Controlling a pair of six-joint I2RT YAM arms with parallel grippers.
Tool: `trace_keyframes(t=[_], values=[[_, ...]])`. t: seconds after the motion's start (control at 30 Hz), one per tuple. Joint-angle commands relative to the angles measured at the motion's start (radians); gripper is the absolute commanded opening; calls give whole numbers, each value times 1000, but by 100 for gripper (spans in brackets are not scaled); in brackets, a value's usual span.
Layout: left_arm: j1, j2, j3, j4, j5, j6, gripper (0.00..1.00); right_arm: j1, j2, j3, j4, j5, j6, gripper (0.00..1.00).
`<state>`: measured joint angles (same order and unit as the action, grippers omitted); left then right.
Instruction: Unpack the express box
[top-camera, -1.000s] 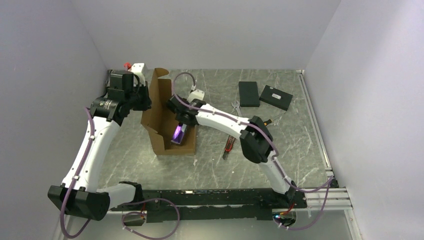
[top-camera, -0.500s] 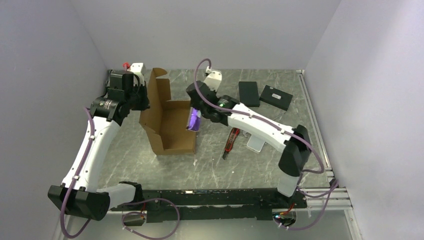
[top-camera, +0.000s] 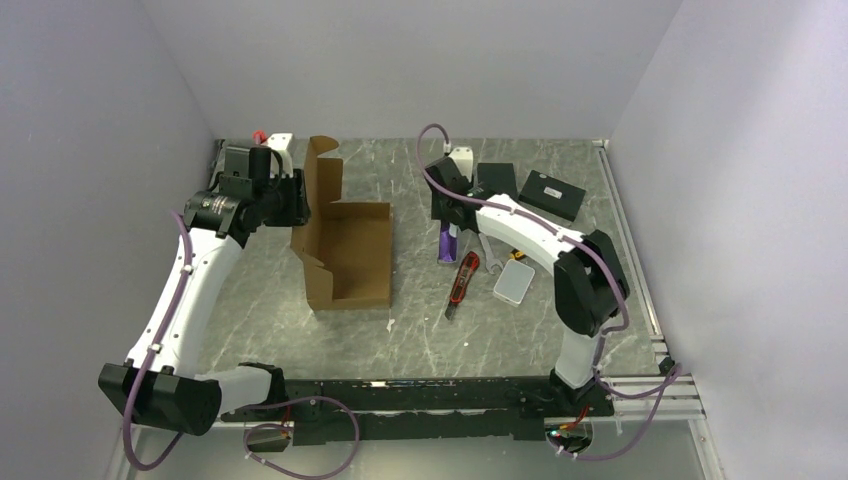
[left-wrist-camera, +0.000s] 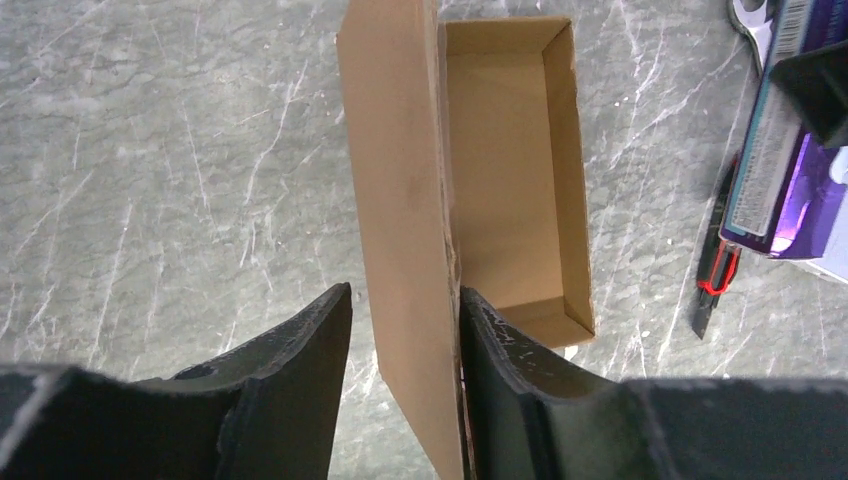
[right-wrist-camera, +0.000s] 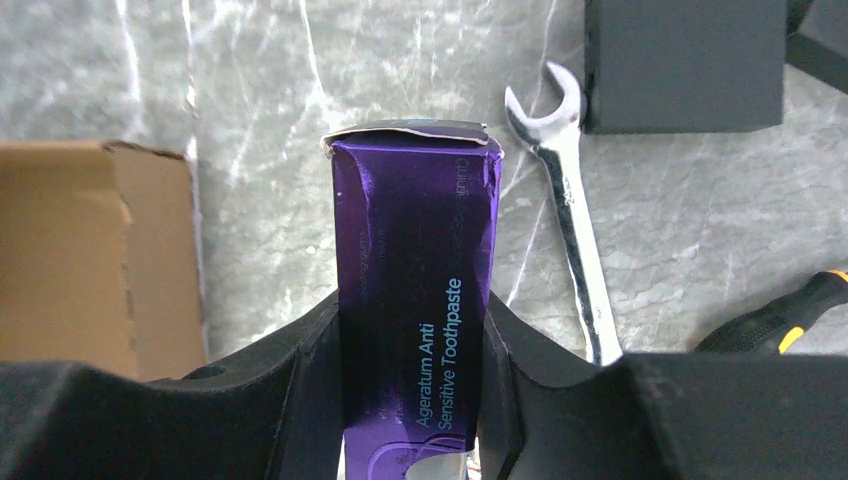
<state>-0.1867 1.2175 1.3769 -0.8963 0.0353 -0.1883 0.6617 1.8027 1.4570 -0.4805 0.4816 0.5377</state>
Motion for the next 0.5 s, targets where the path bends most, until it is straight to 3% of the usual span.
trace_keyframes(t=[0.0,0.47], values=[[1,7,35,-25,29,4,50,-7,39,38,4,-36,-81,42],[1,-12,57,-24,93,11,67,-82,283,235,33,-82,-164,44]])
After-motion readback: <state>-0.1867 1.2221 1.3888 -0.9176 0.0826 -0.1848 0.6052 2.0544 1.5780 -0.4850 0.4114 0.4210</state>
